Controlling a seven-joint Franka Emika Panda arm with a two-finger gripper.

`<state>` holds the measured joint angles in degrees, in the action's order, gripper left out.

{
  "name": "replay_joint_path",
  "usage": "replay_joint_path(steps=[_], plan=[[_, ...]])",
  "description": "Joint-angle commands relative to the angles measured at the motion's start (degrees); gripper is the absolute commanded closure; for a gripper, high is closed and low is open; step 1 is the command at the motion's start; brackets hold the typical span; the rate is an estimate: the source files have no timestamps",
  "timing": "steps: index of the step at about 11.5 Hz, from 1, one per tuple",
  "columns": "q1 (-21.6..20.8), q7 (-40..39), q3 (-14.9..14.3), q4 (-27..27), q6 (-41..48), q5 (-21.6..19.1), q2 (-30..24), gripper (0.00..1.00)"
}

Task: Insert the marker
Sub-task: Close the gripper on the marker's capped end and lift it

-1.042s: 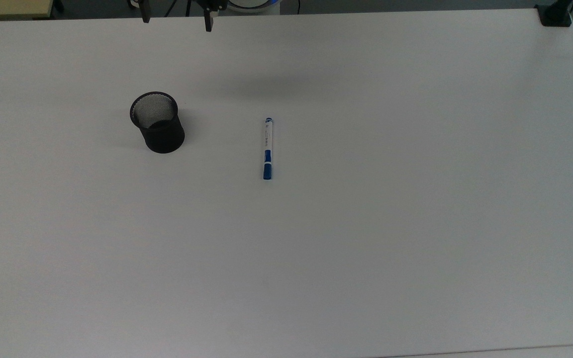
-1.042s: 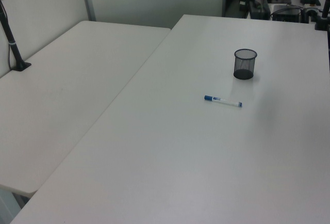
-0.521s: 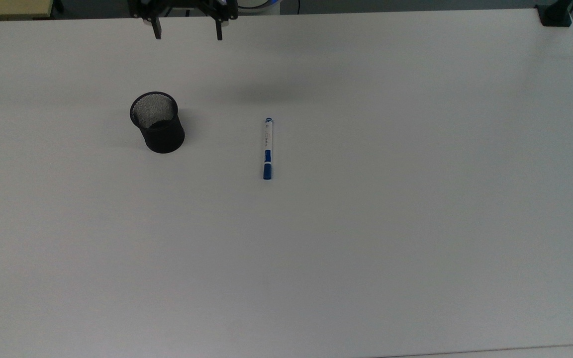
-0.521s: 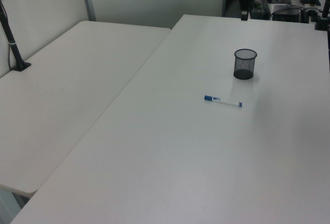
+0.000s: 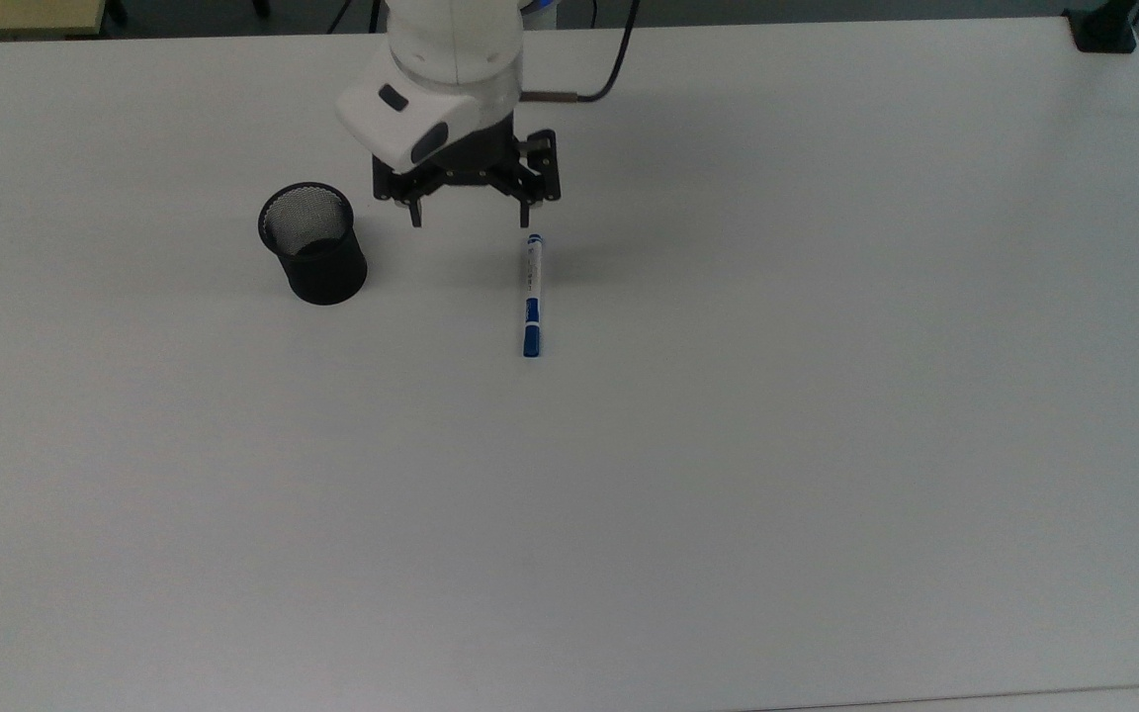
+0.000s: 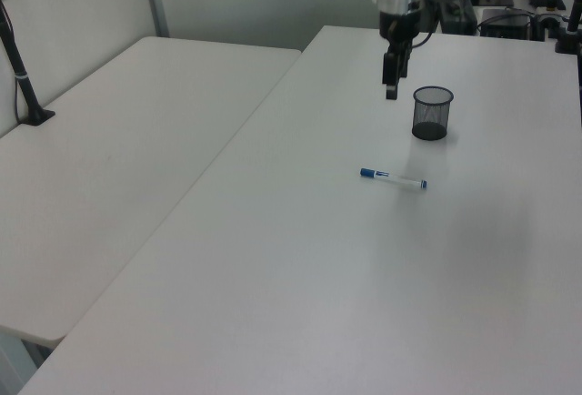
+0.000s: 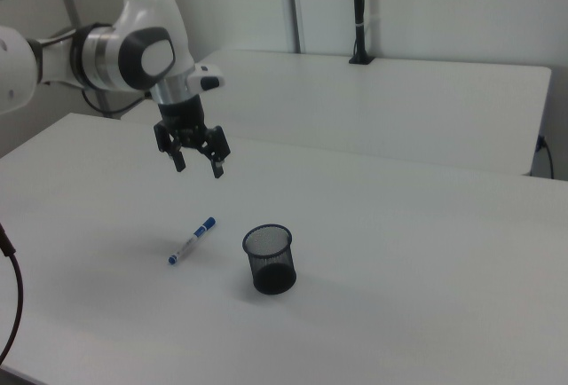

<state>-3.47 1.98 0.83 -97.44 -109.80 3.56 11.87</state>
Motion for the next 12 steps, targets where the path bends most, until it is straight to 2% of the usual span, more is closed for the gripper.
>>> replay_joint_path(steps=[1, 2, 3, 5, 9, 10, 11, 12], plan=[[-2.24, 4.61, -0.3, -7.65, -11.45, 1.27, 0.87, 0.0], [-2.33, 4.61, -0.3, -8.63, -14.18, 1.27, 2.53, 0.01], [-2.33, 5.75, -0.3, -8.73, -16.73, 1.18, 4.46, 0.07], [-3.21, 11.54, -0.3, -8.73, -22.18, 1.27, 8.33, 0.14], [-4.08, 14.88, -0.21, -8.55, -24.84, 0.83, 9.84, 0.4], [-4.44, 15.59, -0.21, -8.64, -25.11, 0.83, 10.28, 0.44], [-4.53, 15.6, -0.21, -8.64, -25.2, 0.83, 10.72, 0.52], [-4.62, 15.6, -0.21, -8.64, -25.2, 0.83, 11.16, 0.54]])
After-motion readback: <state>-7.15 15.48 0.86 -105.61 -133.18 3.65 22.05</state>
